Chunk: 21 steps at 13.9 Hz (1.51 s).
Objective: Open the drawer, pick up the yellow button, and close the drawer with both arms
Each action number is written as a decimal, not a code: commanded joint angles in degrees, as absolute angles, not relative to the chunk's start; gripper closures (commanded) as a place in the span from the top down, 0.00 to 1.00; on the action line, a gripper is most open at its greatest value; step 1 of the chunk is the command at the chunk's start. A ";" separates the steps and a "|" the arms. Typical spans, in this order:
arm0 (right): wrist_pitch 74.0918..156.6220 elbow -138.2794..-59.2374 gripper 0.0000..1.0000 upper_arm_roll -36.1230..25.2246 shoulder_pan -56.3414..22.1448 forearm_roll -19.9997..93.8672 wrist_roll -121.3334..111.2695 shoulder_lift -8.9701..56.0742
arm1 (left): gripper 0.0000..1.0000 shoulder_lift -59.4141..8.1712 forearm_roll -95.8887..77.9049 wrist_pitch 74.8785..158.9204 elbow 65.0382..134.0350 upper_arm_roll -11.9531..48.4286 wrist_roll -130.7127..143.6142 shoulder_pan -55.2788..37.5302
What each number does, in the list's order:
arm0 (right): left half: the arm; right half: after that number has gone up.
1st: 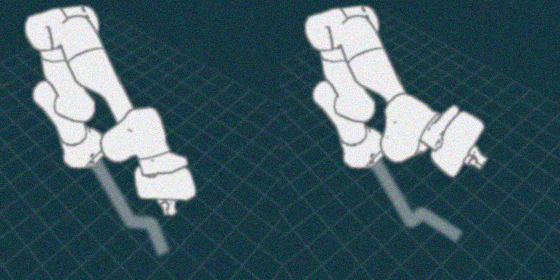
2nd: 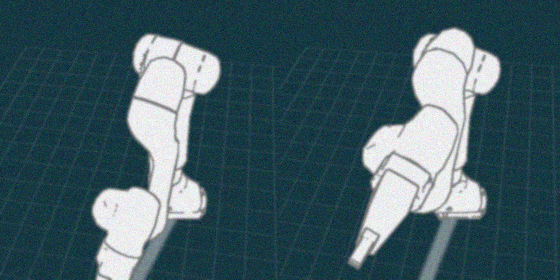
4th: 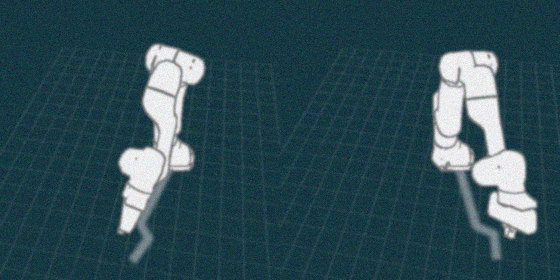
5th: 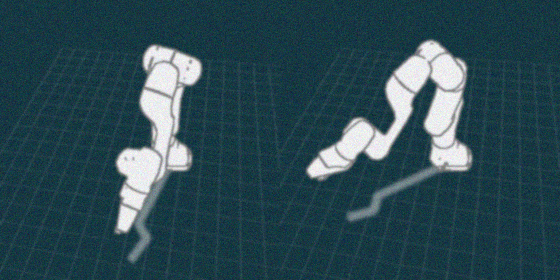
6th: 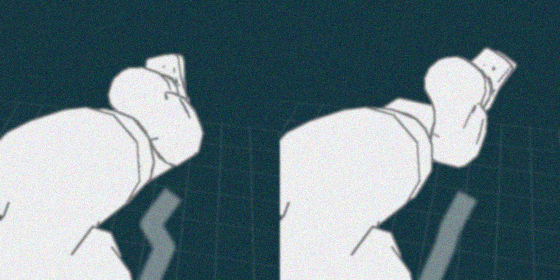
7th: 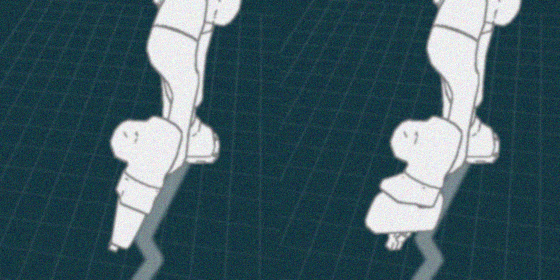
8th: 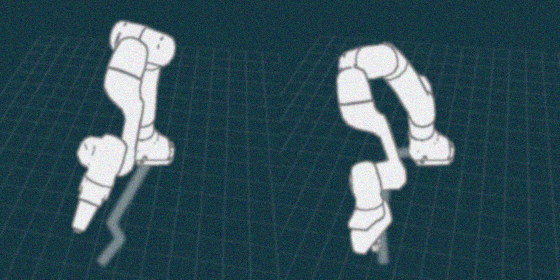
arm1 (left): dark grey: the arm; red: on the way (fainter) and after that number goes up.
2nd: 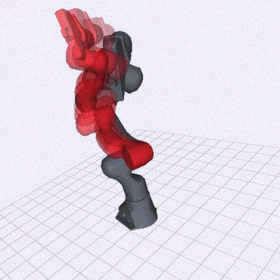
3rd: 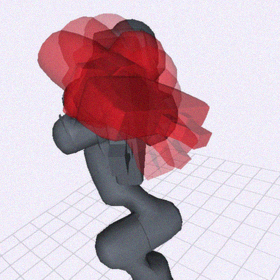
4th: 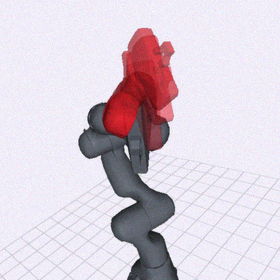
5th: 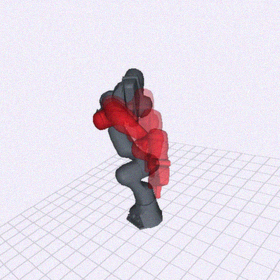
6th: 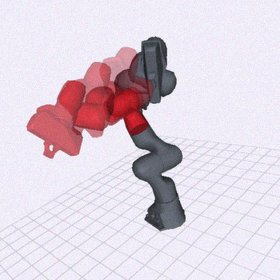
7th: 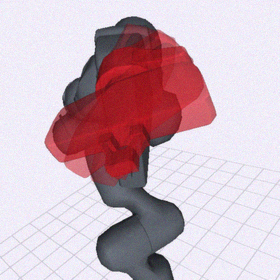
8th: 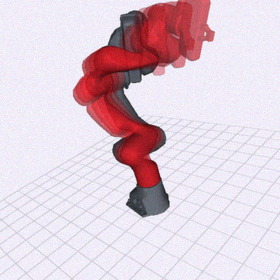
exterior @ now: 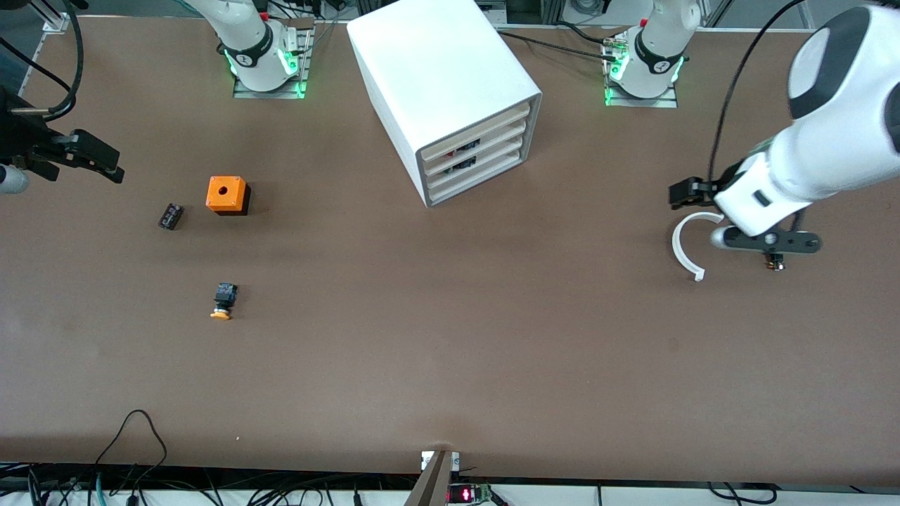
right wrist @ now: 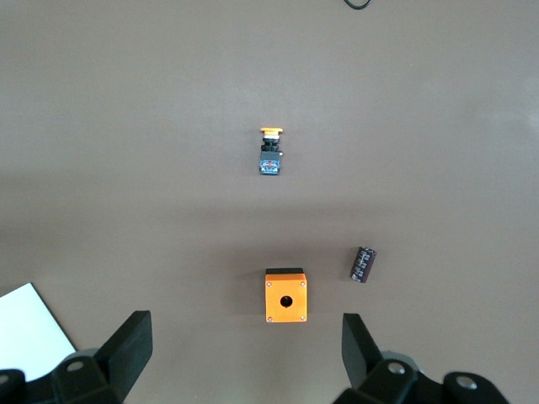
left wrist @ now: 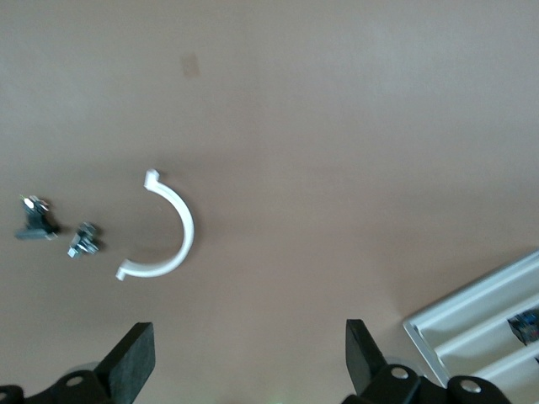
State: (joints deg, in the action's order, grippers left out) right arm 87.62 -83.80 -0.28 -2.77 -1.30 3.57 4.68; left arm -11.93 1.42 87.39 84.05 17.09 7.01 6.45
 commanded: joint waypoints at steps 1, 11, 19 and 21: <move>86.92 -82.18 1.00 0.62 -1.93 -1.85 3.87 6.15 | 1.00 -3.54 -0.35 94.90 92.79 7.93 1.95 0.01; 87.01 -82.18 1.00 0.70 -2.02 -1.93 4.39 6.42 | 1.00 5.01 0.44 95.19 100.55 5.71 7.21 -1.41; 87.01 -82.18 1.00 0.70 -2.11 -2.20 4.66 6.94 | 1.00 5.01 0.62 93.96 100.28 6.15 7.30 -1.41; 87.01 -82.18 1.00 0.70 -2.11 -2.20 4.75 7.03 | 1.00 5.10 0.62 93.78 100.28 6.06 7.29 -1.41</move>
